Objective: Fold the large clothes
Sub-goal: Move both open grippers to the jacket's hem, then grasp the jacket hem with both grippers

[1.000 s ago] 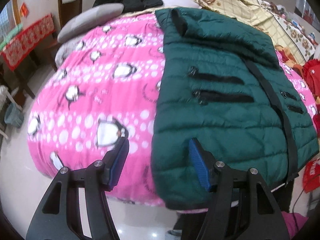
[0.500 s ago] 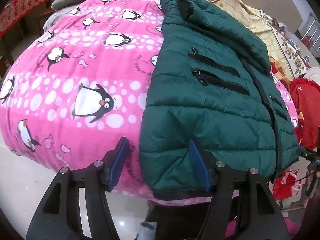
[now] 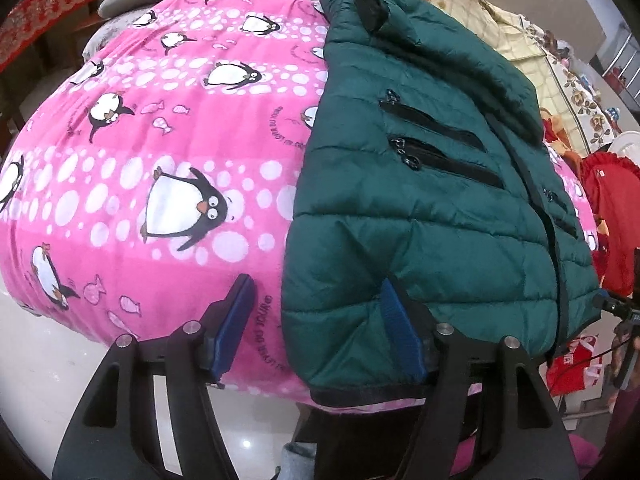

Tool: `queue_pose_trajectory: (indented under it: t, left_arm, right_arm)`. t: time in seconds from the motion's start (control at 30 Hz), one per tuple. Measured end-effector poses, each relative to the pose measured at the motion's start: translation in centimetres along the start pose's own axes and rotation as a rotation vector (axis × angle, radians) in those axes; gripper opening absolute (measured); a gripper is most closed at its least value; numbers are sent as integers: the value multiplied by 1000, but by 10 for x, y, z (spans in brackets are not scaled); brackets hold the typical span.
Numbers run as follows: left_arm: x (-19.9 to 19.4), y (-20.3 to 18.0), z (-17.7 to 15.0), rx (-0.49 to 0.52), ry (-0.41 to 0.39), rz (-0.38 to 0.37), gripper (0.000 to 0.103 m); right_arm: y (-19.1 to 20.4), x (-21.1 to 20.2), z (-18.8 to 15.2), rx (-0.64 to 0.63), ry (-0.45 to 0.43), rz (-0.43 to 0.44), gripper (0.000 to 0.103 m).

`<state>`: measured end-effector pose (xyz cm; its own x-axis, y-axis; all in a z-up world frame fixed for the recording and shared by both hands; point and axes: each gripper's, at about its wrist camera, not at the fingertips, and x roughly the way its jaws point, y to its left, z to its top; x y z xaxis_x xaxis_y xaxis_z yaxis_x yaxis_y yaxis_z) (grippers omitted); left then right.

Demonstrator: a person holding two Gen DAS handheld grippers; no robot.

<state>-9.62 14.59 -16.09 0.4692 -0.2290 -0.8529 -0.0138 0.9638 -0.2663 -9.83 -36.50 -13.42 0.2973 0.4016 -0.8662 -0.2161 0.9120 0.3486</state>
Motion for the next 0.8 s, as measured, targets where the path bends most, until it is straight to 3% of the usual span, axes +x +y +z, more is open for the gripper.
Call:
queue_pose_trajectory:
  t: [0.17,0.33,0.47,0.63,0.67,0.73,0.8]
  left_arm:
    - [6,-1,-2,-39,22,-91,69]
    - [6,-15,-4,52,46,-99,71]
    - [12,-4,-2,-27,57,-153,74]
    - [11,-8,1,-13,69,-139,74]
    - [11,-8,0,-13,65,-134,74]
    - [11,-10,-2,-8,56,-126,74]
    - [10,-12,-3,20,49,-113,73]
  right_arm:
    - [0,2,2,-9,10,7,94]
    - [4,4,4,-8,6,10,94]
    - [2,10,5,0,10,31,94]
    - [0,17,6,8,14,76,94]
    - [1,17,6,-7,8,82,91]
    - [4,15,6,-39,-6,91,77]
    - [6,13,8,-65,-15,84,57]
